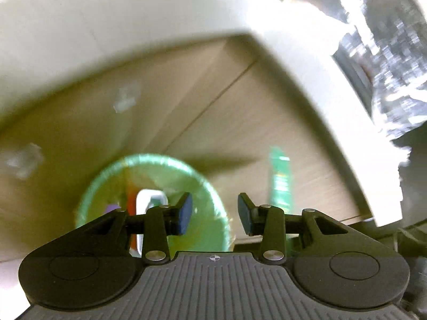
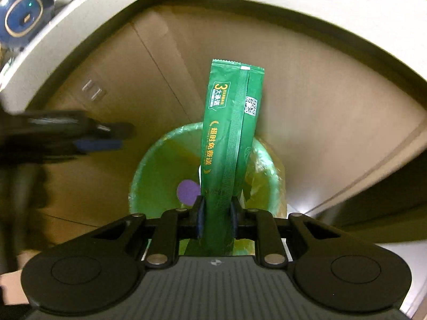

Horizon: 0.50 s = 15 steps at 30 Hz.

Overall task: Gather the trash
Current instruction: 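Carry garlic and green packet over the green bin and open both grippers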

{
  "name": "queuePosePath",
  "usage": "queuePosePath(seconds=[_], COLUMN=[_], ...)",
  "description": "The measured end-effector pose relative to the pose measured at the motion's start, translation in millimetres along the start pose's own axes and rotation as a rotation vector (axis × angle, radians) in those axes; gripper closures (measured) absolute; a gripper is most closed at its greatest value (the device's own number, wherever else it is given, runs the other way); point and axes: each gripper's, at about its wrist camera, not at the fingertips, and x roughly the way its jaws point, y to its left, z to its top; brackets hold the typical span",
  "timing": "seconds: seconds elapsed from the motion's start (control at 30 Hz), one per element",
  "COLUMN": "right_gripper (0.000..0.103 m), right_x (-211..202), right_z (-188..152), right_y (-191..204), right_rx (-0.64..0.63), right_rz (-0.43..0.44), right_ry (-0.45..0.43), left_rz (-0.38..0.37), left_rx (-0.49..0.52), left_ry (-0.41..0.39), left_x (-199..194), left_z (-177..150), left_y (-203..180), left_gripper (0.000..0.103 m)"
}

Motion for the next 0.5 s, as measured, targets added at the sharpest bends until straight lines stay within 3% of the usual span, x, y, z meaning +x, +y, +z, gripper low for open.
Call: queuePosePath(seconds=[0.2,0.27,0.5], right_gripper=[0.081,0.062,0.051], right_x=[48.9,66.8,61.1], right_z=[21.5,32.4,39.8], right_y=[24.0,24.1,24.8], right_rx=[-0.095,-0.086,-0.06], right_rz=[0.003,-0.029,-0.04], right_ry=[-0.09,-0.058,-0.027], left_rz=[0.003,0.022,0.083], left_rx=[-0.014,-0.028,-0.082], left_ry=[-0.065,-0.069,-0.025], left_x=[-54.9,-64.0,-72.5], left_z=[-5.2,-8.5,-18.7], left_y=[8.3,16.2,41.4], left_gripper=[0.061,0.061,0.061])
